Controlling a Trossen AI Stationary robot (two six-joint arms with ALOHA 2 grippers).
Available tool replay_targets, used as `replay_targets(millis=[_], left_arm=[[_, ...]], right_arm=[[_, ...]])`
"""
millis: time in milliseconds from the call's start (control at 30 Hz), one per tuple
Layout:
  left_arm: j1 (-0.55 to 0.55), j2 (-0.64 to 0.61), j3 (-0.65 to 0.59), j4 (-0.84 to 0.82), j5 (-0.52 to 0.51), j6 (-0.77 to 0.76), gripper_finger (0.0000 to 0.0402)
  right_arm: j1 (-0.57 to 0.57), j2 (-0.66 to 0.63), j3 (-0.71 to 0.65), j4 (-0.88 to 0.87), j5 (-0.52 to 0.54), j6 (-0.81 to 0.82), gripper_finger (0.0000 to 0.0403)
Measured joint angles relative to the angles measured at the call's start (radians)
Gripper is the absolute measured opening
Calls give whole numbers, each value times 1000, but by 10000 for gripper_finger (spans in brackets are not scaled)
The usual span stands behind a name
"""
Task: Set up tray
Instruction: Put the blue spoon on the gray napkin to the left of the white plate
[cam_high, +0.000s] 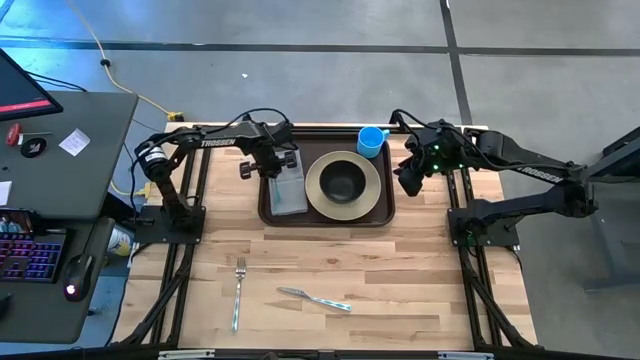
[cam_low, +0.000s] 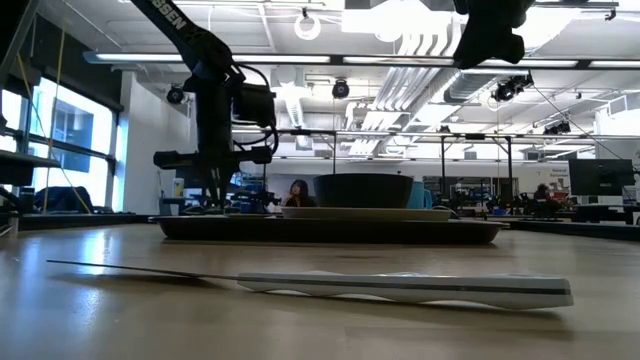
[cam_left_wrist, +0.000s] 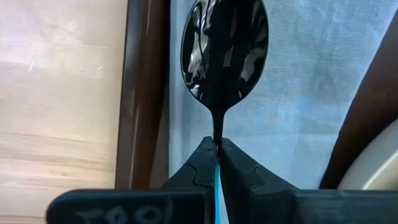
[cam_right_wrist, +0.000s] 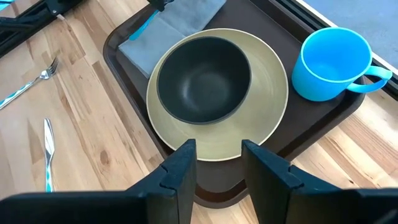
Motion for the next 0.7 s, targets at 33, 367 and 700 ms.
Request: replay_targets(millis=[33, 367, 700], left_arm=[[0, 0, 0, 0, 0, 2, 46], [-31, 1, -32, 26, -23, -2, 51], [-39, 1, -36, 72, -14, -14, 98]], right_arm=[[0, 0, 0, 0, 0, 1, 119], [0, 0, 0, 0, 0, -2, 119], [0, 0, 0, 0, 0, -4, 119]])
